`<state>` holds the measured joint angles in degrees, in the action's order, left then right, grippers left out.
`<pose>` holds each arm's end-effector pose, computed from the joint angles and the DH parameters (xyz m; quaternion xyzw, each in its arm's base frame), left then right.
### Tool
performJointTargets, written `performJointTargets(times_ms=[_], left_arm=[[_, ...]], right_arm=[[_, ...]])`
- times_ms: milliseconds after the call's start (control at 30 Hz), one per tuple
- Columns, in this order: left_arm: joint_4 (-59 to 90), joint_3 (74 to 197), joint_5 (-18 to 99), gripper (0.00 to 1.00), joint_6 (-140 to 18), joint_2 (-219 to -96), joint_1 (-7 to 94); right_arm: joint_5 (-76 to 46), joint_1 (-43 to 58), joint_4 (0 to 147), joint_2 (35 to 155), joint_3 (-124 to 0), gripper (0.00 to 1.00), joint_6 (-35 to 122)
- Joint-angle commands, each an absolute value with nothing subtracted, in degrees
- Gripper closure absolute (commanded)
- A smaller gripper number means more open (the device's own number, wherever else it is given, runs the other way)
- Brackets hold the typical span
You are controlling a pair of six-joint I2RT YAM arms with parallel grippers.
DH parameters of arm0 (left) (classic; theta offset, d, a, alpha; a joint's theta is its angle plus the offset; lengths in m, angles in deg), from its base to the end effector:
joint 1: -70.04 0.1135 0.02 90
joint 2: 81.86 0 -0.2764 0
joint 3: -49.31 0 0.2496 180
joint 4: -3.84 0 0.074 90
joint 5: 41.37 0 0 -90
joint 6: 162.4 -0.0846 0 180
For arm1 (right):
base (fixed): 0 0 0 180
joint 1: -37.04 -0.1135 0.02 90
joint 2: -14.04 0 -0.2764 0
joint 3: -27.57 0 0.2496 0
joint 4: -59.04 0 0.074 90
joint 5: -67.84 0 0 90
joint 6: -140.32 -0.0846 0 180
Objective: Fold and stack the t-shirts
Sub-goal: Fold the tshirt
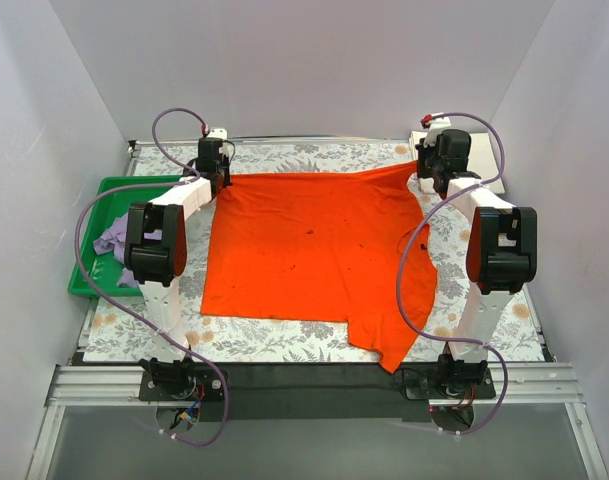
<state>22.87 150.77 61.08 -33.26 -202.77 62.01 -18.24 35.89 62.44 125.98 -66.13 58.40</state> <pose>0.5174 -0.0546 0.1701 -0.2855 0.8499 -0.0834 0.4350 0.5074 0.0160 0.2333 -0.0857 0.8226 -0.0057 0.5621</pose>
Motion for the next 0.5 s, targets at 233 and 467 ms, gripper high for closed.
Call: performJointTargets(times_ms=[233,467], left_arm=[[26.27,155.33,61.2,1.0,-32.67,-201.14,63.1],[30.66,153.58,59.53,1.0,-29.08,-198.23,63.1]], right_arm=[[-17.85,35.9,65.1,124.25,-70.98,0.99,56.21],[-20.84,35.2,71.18,119.51,-70.19,0.99,55.95]])
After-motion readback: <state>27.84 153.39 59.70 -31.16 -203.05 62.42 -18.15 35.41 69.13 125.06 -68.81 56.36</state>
